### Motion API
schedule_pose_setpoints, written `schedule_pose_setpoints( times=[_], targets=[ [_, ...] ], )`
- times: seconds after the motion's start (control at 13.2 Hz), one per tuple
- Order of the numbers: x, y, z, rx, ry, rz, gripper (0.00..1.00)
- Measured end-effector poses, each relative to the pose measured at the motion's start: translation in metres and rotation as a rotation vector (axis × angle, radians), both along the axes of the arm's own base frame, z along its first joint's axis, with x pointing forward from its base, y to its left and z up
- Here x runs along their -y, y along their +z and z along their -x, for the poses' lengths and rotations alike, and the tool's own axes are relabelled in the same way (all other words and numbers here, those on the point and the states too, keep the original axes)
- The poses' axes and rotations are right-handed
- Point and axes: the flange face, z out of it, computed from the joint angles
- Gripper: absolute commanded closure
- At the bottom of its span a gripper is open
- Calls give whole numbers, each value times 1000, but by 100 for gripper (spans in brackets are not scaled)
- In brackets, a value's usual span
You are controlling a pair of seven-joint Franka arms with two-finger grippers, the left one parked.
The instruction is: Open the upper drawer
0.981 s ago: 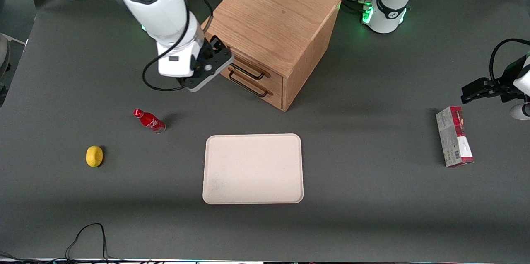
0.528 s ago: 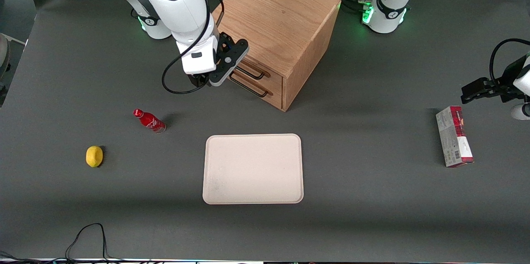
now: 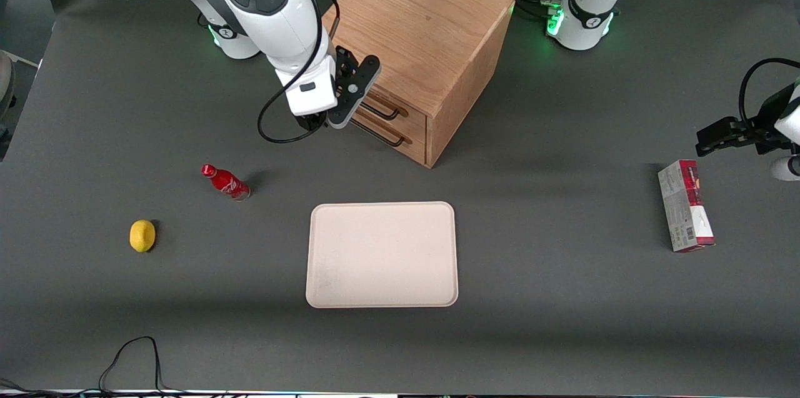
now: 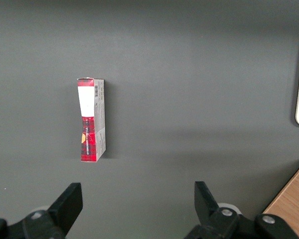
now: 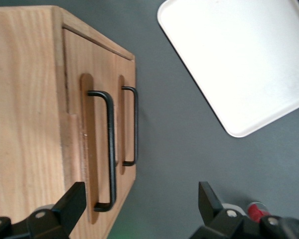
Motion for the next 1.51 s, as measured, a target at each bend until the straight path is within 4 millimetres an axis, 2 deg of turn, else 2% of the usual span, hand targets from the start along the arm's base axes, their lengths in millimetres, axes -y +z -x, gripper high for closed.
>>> schedule_pose_setpoints(
  times=[0.3,0.45,0.75,1.51],
  targets=[
    [1,-7,1,-23,-6,-4,0],
    [3,-20,1,-30,-11,2,0],
    [4,-56,3,-47,-34,-13,0],
    [8,-96,14,-47,-43,-13,0]
  ],
)
